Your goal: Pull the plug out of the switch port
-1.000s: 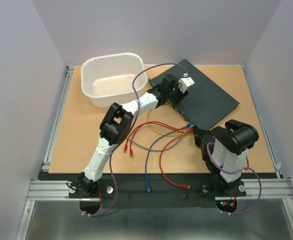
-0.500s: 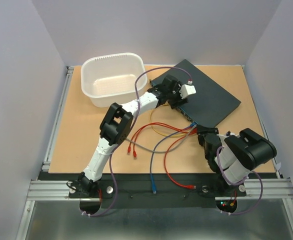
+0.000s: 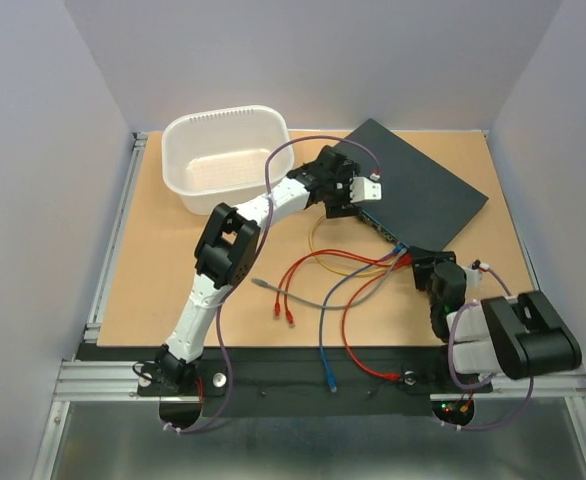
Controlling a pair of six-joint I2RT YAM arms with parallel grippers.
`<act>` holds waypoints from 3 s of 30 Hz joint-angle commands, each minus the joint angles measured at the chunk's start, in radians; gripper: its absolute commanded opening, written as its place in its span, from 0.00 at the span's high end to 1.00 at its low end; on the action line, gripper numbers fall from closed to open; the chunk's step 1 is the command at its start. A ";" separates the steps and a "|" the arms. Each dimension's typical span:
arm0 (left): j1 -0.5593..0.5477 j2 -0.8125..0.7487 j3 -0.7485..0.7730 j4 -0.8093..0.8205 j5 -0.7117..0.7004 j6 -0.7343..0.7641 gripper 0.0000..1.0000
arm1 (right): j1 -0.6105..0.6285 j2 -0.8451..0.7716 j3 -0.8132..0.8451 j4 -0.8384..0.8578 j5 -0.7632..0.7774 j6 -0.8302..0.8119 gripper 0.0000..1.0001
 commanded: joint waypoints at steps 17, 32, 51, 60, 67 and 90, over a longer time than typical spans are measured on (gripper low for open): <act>-0.024 0.067 0.179 -0.020 0.117 -0.001 0.15 | -0.024 -0.248 0.031 -0.370 -0.042 0.060 0.51; -0.026 0.086 0.179 0.000 0.116 -0.042 0.16 | -0.024 -0.169 0.050 -0.263 0.078 0.011 0.68; -0.036 0.072 0.180 0.004 0.114 -0.050 0.16 | -0.024 -0.028 -0.001 0.019 0.133 0.037 0.76; -0.041 0.073 0.185 0.006 0.116 -0.053 0.16 | -0.024 0.001 -0.041 0.128 0.170 0.017 0.93; -0.046 0.063 0.191 0.009 0.140 -0.079 0.16 | -0.024 -0.005 -0.071 0.151 0.161 -0.003 1.00; -0.150 0.161 0.196 0.182 -0.048 -0.059 0.11 | -0.022 -0.339 -0.080 -0.334 -0.246 -0.138 1.00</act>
